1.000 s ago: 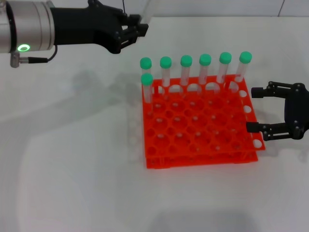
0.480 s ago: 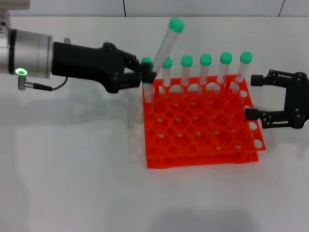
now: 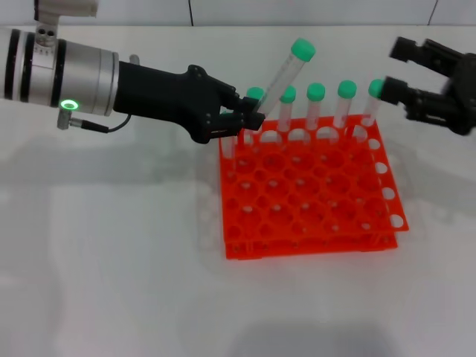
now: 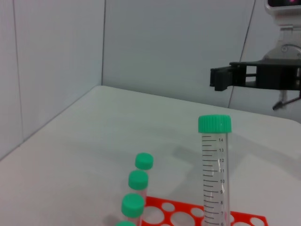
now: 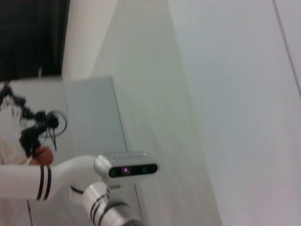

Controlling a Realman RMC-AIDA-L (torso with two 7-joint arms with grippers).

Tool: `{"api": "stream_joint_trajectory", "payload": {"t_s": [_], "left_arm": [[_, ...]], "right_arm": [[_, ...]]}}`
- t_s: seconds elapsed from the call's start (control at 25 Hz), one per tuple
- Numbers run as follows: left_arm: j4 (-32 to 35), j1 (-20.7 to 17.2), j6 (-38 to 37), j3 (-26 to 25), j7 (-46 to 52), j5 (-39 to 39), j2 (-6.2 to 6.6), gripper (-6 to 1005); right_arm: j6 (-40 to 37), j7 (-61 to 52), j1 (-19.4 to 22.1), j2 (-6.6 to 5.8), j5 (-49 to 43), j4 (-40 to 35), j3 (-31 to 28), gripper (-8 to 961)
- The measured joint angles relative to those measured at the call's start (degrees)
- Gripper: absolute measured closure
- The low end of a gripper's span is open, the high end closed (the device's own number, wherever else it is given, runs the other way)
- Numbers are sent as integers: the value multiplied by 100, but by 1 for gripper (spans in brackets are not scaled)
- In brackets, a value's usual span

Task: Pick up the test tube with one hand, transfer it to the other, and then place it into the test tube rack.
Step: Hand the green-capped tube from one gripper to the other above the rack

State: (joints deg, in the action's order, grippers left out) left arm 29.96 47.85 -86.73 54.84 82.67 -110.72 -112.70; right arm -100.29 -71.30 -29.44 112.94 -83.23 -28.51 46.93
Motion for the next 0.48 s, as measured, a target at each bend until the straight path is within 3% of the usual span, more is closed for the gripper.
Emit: {"api": "stream_joint_trajectory", "payload": {"t_s": [0.16, 0.48], "left_arm": [[12, 61, 155, -3, -9, -44, -42, 794], [55, 194, 253, 3, -22, -230, -191, 791]], "right_arm": [[385, 327, -258, 233, 86, 429, 15, 84], [725, 939, -675, 315, 619, 1543, 27, 84]]}}
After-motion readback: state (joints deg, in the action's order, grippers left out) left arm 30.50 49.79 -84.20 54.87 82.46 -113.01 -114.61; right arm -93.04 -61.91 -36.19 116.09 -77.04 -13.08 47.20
